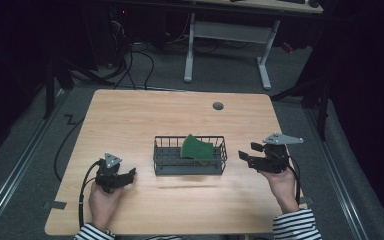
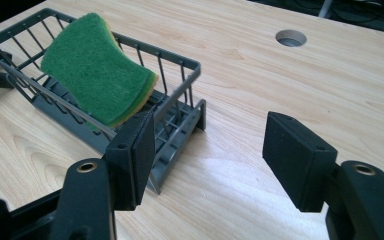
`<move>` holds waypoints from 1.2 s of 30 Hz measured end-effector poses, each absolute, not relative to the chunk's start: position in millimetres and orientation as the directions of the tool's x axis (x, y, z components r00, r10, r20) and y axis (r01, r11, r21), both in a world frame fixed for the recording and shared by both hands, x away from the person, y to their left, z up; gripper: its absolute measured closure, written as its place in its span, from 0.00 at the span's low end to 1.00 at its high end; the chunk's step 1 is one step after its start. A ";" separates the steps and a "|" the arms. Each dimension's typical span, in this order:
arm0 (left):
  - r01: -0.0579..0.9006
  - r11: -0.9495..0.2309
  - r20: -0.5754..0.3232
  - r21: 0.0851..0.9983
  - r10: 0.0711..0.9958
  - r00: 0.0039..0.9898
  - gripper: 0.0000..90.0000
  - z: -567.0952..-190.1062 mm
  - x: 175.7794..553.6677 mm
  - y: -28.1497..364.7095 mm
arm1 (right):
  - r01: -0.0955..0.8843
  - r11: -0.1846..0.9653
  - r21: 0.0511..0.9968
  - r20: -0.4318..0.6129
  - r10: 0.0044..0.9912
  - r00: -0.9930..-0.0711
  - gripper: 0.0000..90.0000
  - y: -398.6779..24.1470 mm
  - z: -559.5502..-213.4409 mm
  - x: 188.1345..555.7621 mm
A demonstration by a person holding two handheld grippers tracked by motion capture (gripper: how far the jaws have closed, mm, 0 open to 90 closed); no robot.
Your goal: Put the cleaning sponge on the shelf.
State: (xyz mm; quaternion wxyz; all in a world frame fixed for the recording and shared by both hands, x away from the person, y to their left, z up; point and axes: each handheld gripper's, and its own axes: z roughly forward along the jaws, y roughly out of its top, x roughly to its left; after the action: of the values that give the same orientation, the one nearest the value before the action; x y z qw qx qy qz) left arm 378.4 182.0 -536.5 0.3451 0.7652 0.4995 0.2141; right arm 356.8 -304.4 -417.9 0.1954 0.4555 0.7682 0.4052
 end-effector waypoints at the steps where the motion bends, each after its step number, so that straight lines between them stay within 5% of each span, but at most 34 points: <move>1: 0.616 -0.262 -0.017 0.743 0.913 0.409 0.31 -536.6 378.4 182.0 | 0.542 0.248 0.803 0.075 0.860 -0.505 0.42 -306.3 -419.2 355.5; 36: 0.617 -0.264 -0.016 0.742 0.912 0.409 0.31 -536.5 378.4 181.9 | 0.645 0.104 0.757 0.167 0.924 -0.345 0.42 -340.1 -499.7 328.3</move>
State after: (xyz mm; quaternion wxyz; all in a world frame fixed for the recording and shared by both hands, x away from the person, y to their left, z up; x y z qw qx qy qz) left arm 378.4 181.9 -536.5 0.3445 0.7655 0.4993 0.2144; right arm 328.3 -340.1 -499.7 0.1786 0.5438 0.7213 0.3900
